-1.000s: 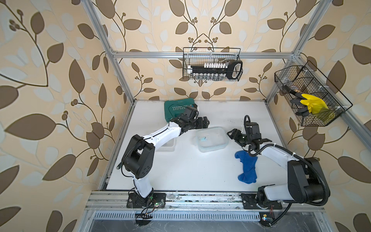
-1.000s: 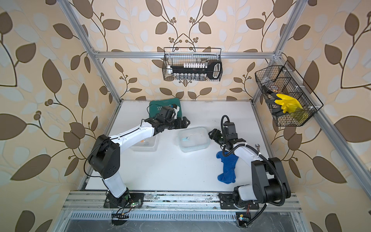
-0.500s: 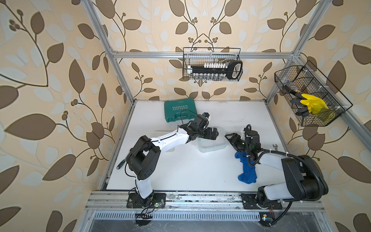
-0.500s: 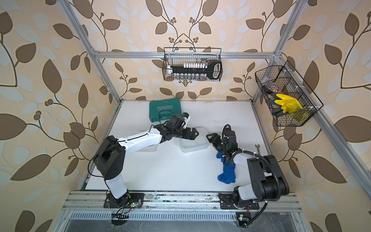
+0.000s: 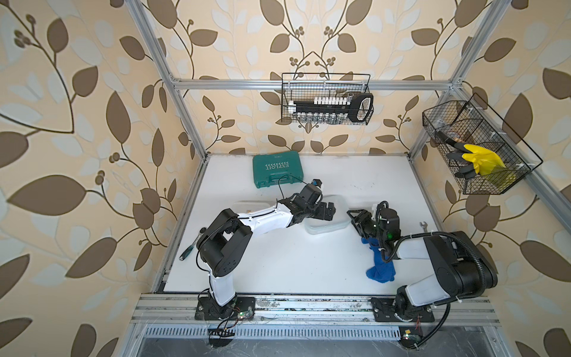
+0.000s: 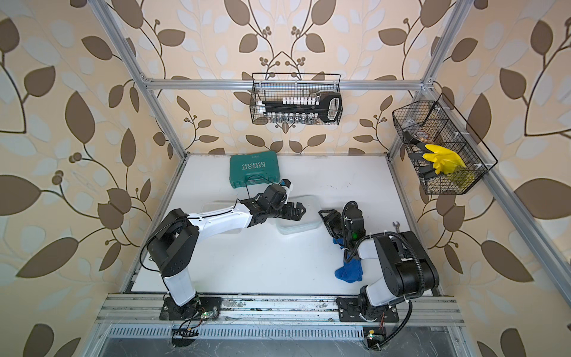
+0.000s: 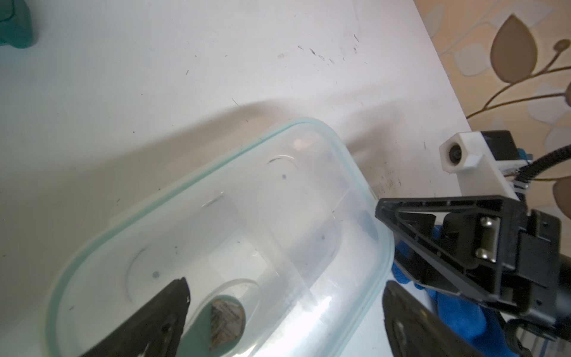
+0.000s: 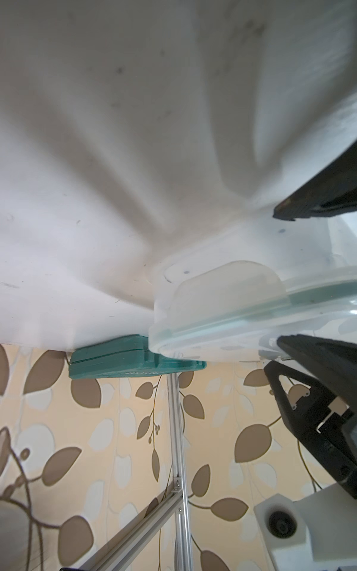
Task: Wipe the insides of the lunch boxes
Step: Open the fastener of the lunch box.
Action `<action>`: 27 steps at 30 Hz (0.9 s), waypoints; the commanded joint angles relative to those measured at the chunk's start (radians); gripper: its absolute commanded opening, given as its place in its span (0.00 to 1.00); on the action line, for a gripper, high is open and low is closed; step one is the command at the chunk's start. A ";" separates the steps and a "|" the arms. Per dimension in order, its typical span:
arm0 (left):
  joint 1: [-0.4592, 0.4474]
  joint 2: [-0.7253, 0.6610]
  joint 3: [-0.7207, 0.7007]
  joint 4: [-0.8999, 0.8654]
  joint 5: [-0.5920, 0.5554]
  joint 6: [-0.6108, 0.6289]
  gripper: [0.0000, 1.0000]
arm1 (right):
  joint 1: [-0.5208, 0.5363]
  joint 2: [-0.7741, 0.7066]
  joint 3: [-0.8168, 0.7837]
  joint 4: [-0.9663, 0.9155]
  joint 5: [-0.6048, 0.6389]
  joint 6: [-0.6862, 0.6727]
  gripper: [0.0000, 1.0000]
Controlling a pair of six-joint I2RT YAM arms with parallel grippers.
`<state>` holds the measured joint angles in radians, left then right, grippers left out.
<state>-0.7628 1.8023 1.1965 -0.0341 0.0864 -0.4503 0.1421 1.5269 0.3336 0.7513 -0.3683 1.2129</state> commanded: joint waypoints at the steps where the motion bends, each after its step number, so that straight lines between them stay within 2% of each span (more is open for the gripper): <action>1: -0.018 0.024 -0.014 -0.024 -0.009 -0.025 0.99 | 0.005 0.011 -0.011 0.060 0.036 0.063 0.59; 10: -0.033 0.040 -0.023 -0.018 -0.017 -0.027 0.99 | 0.008 0.133 -0.034 0.256 0.018 0.160 0.58; 23: -0.059 0.077 -0.081 0.028 -0.040 -0.063 0.94 | 0.050 0.179 -0.025 0.301 0.055 0.206 0.56; 27: -0.064 0.093 -0.095 0.042 -0.034 -0.074 0.92 | 0.054 0.233 -0.019 0.358 0.060 0.241 0.54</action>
<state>-0.8181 1.8378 1.1530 0.1326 0.0437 -0.4759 0.1795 1.7134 0.3153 1.0687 -0.3164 1.4075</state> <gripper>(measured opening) 0.919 0.543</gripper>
